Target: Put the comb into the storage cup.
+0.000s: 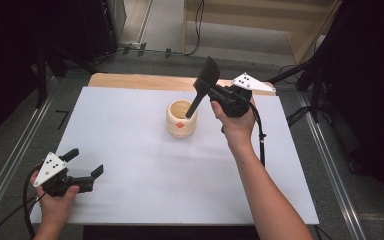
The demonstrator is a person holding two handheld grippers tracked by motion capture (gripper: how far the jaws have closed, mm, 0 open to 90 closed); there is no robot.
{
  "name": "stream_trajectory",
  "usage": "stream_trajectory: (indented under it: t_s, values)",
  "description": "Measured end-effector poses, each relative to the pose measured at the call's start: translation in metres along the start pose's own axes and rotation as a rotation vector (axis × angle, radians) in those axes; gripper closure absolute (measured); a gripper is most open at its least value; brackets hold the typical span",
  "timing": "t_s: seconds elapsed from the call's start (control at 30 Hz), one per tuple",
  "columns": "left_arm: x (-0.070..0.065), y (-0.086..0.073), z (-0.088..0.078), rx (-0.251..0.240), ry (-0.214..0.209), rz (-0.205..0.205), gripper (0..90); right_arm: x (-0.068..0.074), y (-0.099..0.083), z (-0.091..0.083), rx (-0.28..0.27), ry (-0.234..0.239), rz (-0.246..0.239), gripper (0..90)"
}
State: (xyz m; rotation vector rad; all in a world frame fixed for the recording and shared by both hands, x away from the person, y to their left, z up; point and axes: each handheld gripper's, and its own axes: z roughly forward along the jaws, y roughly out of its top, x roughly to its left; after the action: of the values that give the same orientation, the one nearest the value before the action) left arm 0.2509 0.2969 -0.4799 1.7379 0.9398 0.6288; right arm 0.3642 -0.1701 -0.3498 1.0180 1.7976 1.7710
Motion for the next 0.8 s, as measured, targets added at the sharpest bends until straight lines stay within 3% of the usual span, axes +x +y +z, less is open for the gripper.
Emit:
stream_trajectory:
  t_s: [0.8]
  values:
    - [0.0, -0.005, 0.0, 0.0, 0.003, 0.0, 0.0, -0.01, 0.001, 0.025, 0.004, -0.041, -0.025, 81.7]
